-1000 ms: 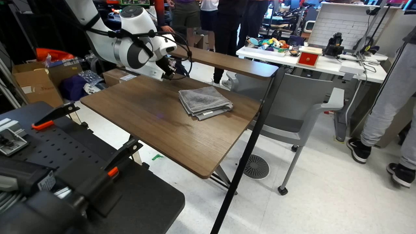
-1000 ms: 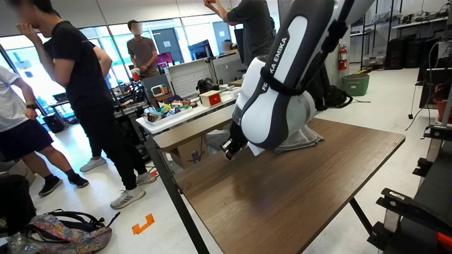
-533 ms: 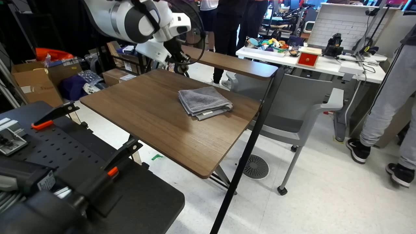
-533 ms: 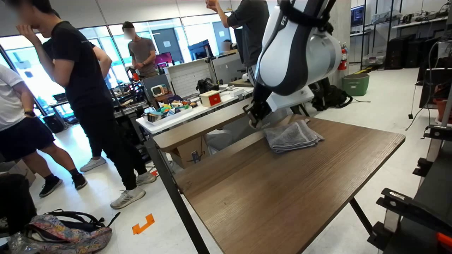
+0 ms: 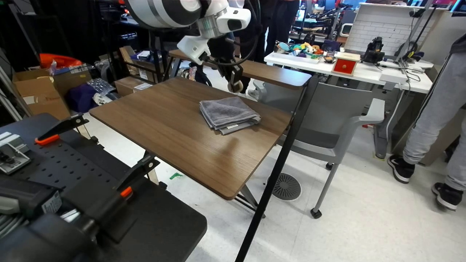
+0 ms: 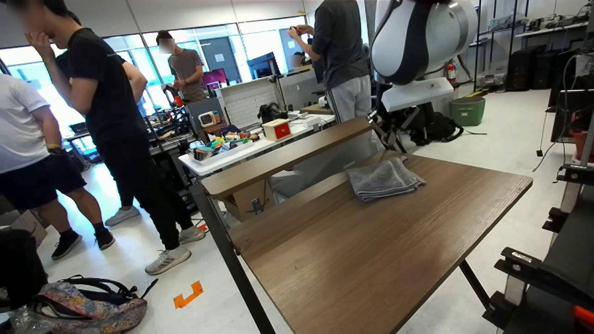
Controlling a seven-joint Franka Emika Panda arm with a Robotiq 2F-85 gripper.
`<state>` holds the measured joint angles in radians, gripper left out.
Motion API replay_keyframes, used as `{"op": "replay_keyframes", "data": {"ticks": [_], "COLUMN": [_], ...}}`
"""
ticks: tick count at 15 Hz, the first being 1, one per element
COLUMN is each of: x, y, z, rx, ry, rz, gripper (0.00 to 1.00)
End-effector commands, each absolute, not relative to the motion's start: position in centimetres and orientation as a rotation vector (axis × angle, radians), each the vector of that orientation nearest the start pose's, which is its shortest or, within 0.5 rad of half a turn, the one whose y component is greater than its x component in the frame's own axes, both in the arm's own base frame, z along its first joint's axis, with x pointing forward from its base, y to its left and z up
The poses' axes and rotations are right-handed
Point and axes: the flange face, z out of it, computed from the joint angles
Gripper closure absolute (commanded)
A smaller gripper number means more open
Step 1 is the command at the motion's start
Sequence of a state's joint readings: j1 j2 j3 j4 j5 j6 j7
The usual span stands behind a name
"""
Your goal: Use the towel to wipe the table
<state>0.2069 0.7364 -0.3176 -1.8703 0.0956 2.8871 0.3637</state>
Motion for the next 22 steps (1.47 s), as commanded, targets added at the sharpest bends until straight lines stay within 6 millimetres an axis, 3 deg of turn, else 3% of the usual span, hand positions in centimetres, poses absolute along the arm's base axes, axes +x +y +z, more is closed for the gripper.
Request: {"op": "replay_keyframes", "data": {"ticks": [1,5,8,11,18,19,22], "x": [67.7,68.7,69.0,69.1,69.3,69.4,69.6], "y": [-8.3,-11.7,-13.0,-12.5,-9.7,-9.5,-8.9], "z": [12.4,8.6,7.6,6.5,5.0,5.0,5.9], "rx": [-3.199,-3.201,-3.178,-3.203,-3.273,-3.274,-3.263], "ry": [0.984,1.333,1.611,1.713,1.727,1.730,1.724], "rz": [-0.461,-0.396,-0.344,-0.242,-0.053,-0.042,-0.031], "gripper": [0.97,0.97,0.97,0.97,0.97,0.71,0.48]}}
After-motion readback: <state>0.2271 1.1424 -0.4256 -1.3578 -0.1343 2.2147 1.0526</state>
